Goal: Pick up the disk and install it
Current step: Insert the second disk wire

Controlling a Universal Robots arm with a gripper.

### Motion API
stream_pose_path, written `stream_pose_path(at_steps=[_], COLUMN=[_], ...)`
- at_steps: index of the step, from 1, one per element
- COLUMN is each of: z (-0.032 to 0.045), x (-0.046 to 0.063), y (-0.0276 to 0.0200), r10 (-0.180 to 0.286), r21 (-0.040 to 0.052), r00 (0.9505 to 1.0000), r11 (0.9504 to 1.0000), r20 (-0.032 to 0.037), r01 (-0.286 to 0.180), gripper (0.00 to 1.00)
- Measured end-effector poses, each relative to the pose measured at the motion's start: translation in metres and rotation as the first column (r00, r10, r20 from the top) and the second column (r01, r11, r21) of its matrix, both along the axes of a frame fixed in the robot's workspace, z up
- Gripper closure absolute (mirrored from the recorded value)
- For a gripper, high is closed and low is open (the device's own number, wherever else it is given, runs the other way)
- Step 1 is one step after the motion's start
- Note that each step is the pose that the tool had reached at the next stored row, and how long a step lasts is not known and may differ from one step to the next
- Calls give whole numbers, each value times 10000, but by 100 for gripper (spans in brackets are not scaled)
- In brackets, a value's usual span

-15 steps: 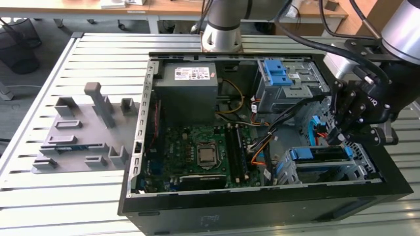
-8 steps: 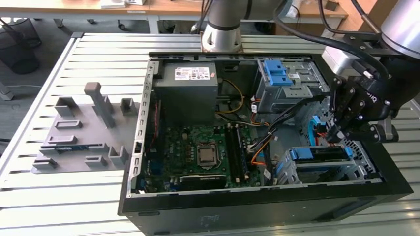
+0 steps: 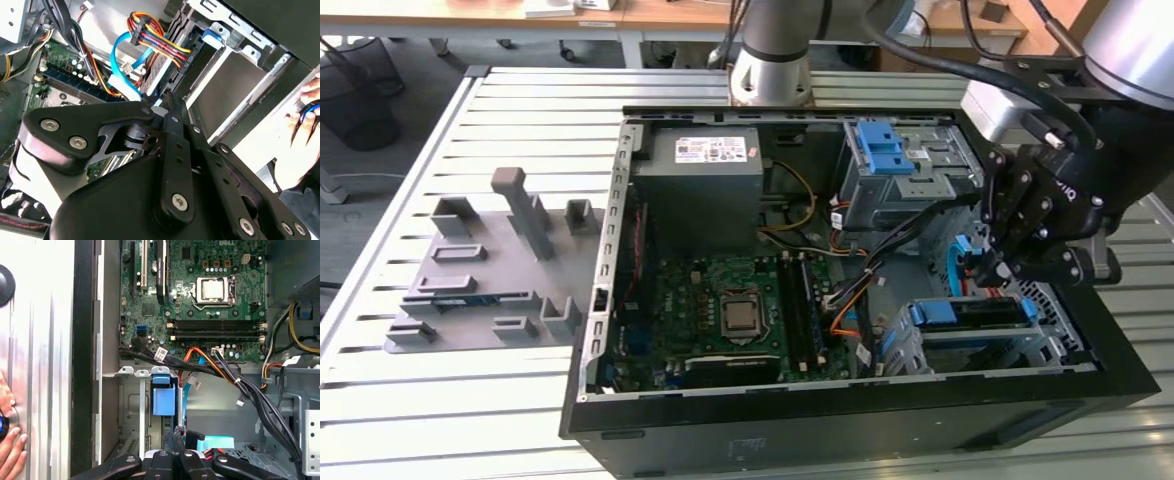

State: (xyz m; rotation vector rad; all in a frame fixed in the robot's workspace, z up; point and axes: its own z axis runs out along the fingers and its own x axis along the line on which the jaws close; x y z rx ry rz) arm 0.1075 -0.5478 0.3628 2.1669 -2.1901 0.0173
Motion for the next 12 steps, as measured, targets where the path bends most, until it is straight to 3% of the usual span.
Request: stream_pose_path(at_steps=[3,7,12], z=[62,77,130], x=[-34,-118,-126], y=[1,5,56], r10=[0,0,1], r21=[3,1,-1], r00=[10000,10000,10000], r11=[10000,10000,10000], r20=[5,26,33], r01=[0,0,-1], gripper=[89,89,89])
